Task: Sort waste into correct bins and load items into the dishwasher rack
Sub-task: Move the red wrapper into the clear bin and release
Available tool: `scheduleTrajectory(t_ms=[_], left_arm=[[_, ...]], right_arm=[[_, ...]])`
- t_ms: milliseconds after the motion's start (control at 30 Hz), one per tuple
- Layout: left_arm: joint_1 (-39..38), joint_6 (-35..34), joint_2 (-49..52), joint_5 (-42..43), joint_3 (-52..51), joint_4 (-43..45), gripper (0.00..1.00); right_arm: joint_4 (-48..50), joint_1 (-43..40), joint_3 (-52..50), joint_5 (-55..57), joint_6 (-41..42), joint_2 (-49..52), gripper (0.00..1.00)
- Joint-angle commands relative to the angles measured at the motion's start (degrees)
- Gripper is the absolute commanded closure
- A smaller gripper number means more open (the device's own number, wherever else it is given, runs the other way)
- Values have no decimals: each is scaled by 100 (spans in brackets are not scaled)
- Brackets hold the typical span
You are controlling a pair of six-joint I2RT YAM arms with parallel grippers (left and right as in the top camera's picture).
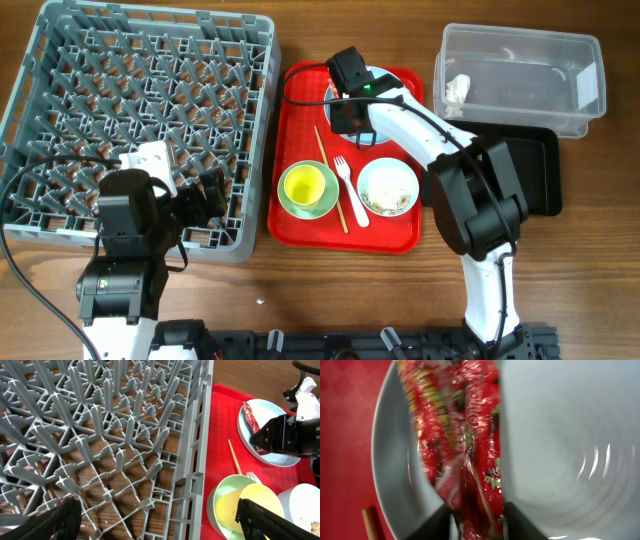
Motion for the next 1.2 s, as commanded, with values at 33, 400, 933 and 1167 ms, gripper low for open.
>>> scheduleTrajectory(t_ms=[33,400,933,1167], left_arm=[[-22,-52,-11,-35,122,20,0],[-22,-52,-11,-35,122,20,0],[-22,-52,-11,-35,122,20,0],[-22,-52,-11,-35,122,17,0]], right_arm=[[-157,-26,-13,-240,50,7,96],[-369,-1587,44,205,7,-2310,95],[-2796,-2848,33,-2662,-1353,-3318,14],[-2785,-1014,-1121,-1506,-634,-3842,14]])
